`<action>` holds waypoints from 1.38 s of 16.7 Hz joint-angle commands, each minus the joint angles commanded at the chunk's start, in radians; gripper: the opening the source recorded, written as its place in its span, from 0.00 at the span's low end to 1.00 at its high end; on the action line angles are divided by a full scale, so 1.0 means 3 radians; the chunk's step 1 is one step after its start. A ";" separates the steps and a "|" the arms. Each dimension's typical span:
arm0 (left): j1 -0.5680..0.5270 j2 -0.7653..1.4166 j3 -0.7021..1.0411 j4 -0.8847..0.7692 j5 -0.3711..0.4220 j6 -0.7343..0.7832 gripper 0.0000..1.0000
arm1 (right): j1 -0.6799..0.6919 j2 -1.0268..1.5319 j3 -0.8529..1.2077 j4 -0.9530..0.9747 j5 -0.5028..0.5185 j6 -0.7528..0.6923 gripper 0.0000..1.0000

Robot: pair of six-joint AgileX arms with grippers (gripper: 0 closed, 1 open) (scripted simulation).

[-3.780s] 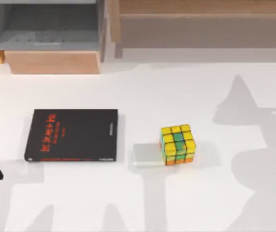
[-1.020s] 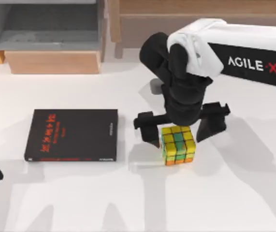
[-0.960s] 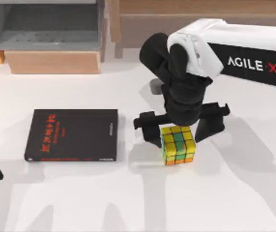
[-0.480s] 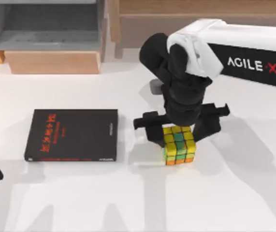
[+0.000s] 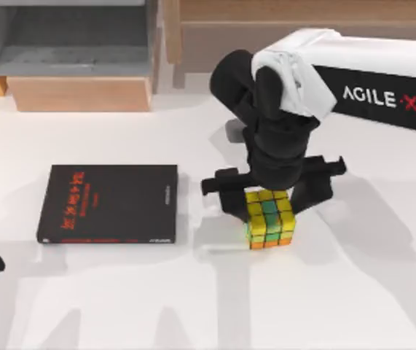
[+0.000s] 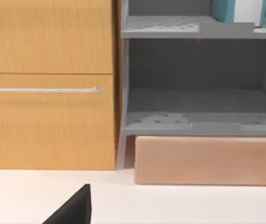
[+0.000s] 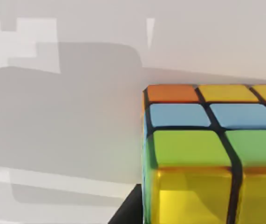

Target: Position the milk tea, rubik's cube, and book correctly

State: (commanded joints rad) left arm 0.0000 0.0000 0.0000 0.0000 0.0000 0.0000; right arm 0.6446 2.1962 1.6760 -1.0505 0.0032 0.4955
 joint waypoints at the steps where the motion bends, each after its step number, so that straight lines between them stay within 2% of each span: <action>1: 0.0000 0.0000 0.0000 0.0000 0.0000 0.0000 1.00 | -0.0009 -0.0007 0.0001 -0.0001 0.0003 0.0002 0.00; 8: 0.0000 0.0000 0.0000 0.0000 0.0000 0.0000 1.00 | -0.0011 -0.0097 0.0254 -0.0344 0.0002 -0.0001 0.00; 13: 0.0000 0.0000 0.0000 0.0000 0.0000 0.0000 1.00 | -0.0017 -0.0110 0.0245 -0.0307 0.0005 -0.0020 0.00; 18: 0.0000 0.0000 0.0000 0.0000 0.0000 0.0000 1.00 | -0.0158 -0.0514 0.0126 0.0270 0.0085 -0.0347 0.00; 23: 0.0000 0.0000 0.0000 0.0000 0.0000 0.0000 1.00 | -0.0435 -0.1187 -0.0111 0.1343 0.0246 -0.0799 0.00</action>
State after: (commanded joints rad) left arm 0.0000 0.0000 0.0000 0.0000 0.0000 0.0000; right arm 0.5142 1.8401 1.6428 -0.6477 0.0768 0.2559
